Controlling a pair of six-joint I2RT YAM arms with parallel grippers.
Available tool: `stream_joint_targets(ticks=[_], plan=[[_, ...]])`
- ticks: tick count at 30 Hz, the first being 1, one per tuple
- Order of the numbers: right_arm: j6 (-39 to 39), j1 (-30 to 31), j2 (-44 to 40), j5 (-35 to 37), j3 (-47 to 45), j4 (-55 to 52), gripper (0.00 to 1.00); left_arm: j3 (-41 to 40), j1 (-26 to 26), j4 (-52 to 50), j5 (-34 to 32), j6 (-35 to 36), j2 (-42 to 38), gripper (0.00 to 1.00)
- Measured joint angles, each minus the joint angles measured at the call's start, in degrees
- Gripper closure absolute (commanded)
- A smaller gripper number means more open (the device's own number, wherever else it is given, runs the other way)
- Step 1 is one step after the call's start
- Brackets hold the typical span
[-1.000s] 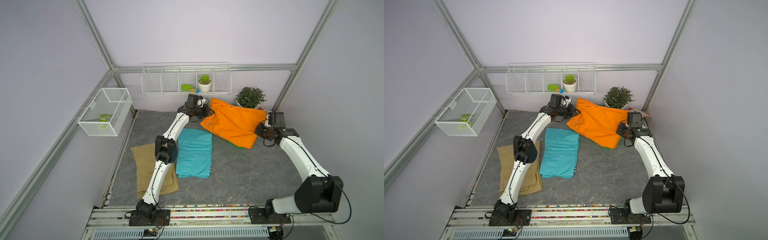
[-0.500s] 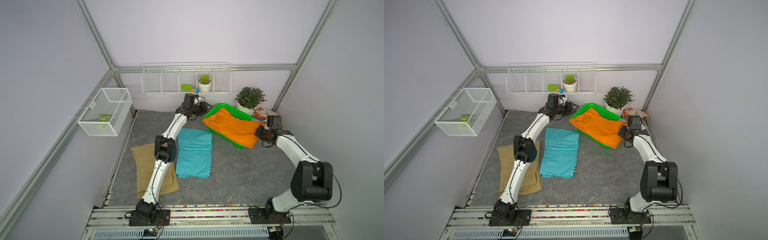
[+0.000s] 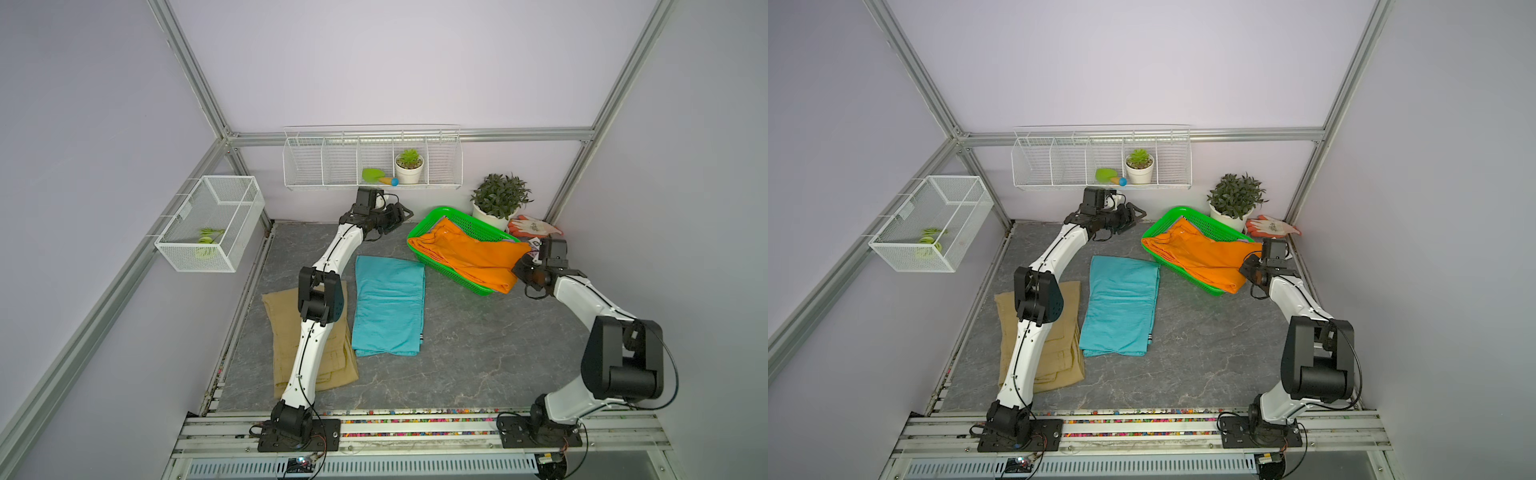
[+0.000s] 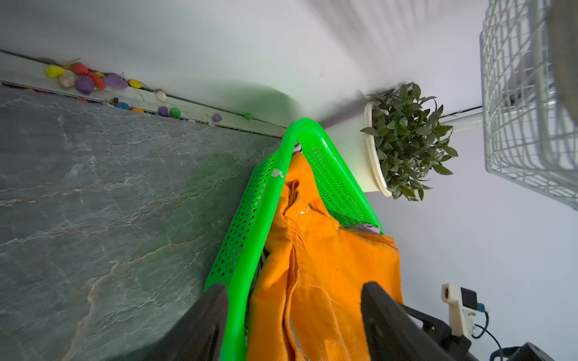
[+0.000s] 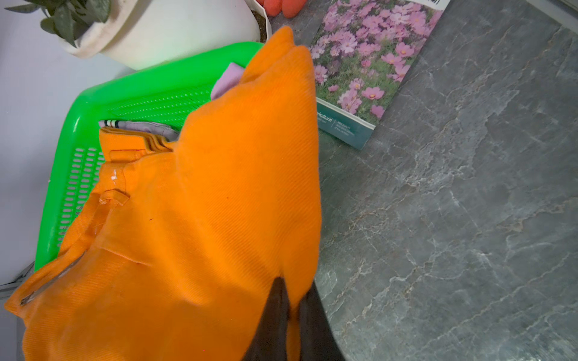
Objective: Put the folded long pants in the basket
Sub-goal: Place the long pant in the basket, then move the basket to the center of the board.
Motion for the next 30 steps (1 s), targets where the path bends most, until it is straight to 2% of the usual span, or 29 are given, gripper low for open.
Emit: stream_joint_targets(ticks=[8, 12, 16, 19, 24, 30], plan=[[-1.0, -0.6, -0.2, -1.3, 0.0, -0.8, 1.00, 1.0, -0.3, -0.2, -0.9, -0.4, 3.0, 0.30], [-1.4, -0.7, -0.2, -1.6, 0.1, -1.0, 1.00, 1.0, -0.9, -0.5, -1.1, -0.5, 5.0, 0.38], [-2.0, -0.7, -0.2, -1.6, 0.3, -1.4, 1.00, 1.0, -2.0, -0.7, -0.5, -0.9, 6.8, 0.55], [-2.6, -0.8, -0.2, -1.5, 0.9, -2.6, 1.00, 1.0, -3.3, -0.8, 0.4, -0.9, 6.9, 0.76], [-3.8, -2.3, -0.2, -0.4, 2.3, -6.0, 1.00, -3.0, -4.7, 1.0, 0.7, 1.2, 4.7, 1.00], [-5.3, -5.7, -0.6, 2.0, 3.5, -10.4, 1.00, -9.6, -8.2, -0.9, -1.5, 2.3, -0.7, 1.00]])
